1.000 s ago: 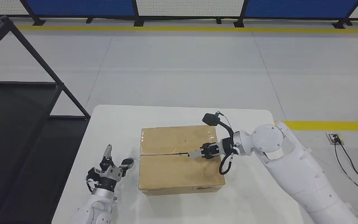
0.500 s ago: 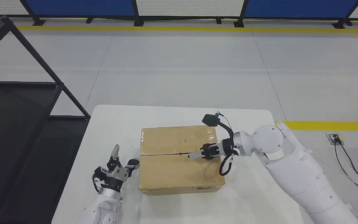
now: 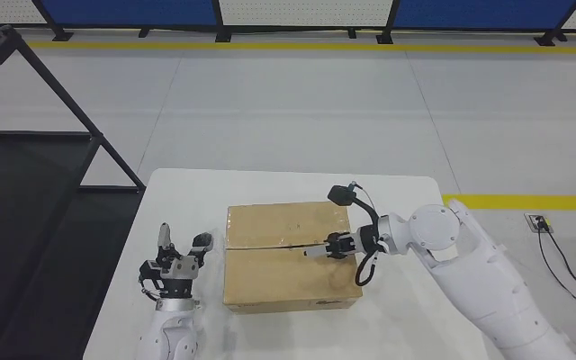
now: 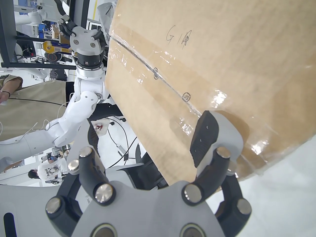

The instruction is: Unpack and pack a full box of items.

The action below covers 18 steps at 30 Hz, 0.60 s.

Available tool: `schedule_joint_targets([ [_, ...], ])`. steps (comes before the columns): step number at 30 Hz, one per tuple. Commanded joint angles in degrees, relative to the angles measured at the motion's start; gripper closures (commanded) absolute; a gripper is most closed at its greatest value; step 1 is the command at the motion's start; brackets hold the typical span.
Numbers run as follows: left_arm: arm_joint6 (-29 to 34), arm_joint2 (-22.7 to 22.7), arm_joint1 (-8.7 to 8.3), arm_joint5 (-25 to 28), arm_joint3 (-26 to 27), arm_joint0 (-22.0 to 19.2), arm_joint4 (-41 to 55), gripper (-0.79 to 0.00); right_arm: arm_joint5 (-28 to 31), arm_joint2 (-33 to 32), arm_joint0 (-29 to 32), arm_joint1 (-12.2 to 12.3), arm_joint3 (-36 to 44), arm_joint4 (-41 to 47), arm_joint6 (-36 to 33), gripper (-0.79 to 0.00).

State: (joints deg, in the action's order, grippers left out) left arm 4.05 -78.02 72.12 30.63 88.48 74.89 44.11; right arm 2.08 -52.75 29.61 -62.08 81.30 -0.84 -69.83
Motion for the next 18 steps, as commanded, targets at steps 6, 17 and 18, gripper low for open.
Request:
schedule_joint_targets([
  [6,-2.5,0.1,0.65,-2.6,-1.0,-2.4,-0.4,-0.785,-0.2,-0.3,0.3,0.1,0.7,-0.3,-0.2,-0.785],
  [17,-1.5,-4.2,0.78,-3.8,3.8,-2.0,0.2,-0.785,-0.5,-1.4,1.6,0.6,2.3,-0.7,-0.2,-0.785],
  [18,-1.3,-4.5,0.79,-3.7,4.6,-1.5,-0.2,-0.785,-0.5,-1.5,1.6,0.6,2.3,-0.8,-0.2,-0.785],
])
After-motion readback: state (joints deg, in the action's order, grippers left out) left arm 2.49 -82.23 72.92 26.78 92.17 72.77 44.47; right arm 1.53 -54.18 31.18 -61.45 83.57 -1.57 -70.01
